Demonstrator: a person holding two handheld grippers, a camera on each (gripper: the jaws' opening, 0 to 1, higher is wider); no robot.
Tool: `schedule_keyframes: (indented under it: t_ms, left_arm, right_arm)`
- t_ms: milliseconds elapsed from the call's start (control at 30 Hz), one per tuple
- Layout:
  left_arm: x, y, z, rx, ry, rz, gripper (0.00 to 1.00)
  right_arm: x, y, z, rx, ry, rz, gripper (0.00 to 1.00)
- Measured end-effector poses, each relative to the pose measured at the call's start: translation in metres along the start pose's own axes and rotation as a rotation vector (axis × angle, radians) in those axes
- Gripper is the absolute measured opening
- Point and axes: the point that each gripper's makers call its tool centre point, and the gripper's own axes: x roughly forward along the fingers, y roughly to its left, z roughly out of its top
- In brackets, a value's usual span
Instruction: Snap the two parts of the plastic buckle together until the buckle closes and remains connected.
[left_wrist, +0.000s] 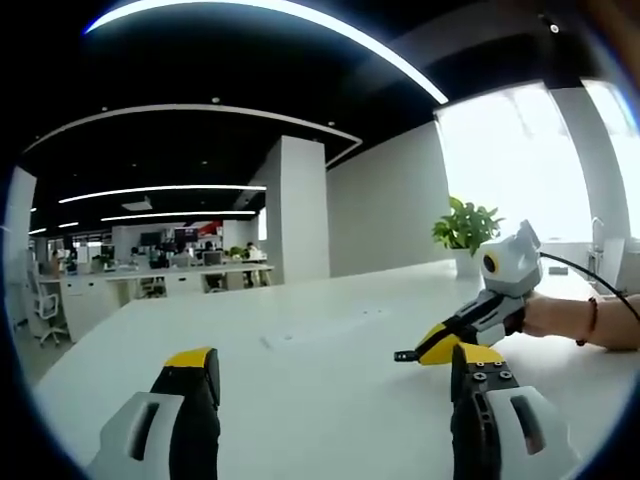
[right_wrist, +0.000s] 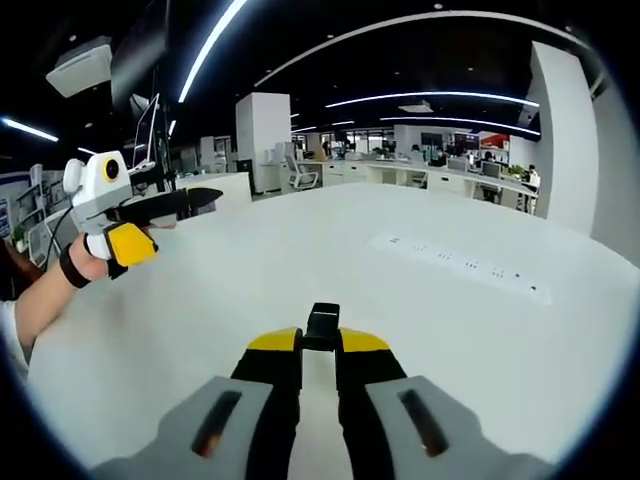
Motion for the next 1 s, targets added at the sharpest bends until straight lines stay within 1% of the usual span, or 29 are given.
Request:
schedule_keyframes:
  t_ms: [100, 300, 500, 600, 833, 1000]
  left_arm:
    - [-0.001, -0.001, 0.000, 0.004, 0.000, -0.002, 0.98]
    - [-0.002, 0.000, 0.002, 0.014, -0.002, 0.000, 0.96]
    - [0.002, 0.004, 0.005, 0.012, -0.001, 0.000, 0.96]
    - [0.002, 0.003, 0.004, 0.017, 0.001, -0.001, 0.96]
    - [0.000, 0.000, 0.003, 0.021, 0.005, -0.001, 0.95]
    - [0.000, 0.003, 0.003, 0.025, 0.006, -0.001, 0.95]
  right_arm:
    - [0.000, -0.001, 0.002, 0.007, -0.002, -0.001, 0.11]
    - [0.002, -0.003, -0.004, 0.002, 0.019, -0.004, 0.11]
    - [0.005, -0.003, -0.010, 0.007, 0.038, -0.008, 0.11]
    - [0.007, -0.001, -0.014, -0.015, 0.058, -0.013, 0.11]
    - [0.007, 0.000, -0.016, -0.011, 0.062, -0.008, 0.11]
    - [0.007, 0.000, -0.020, -0.005, 0.065, -0.005, 0.11]
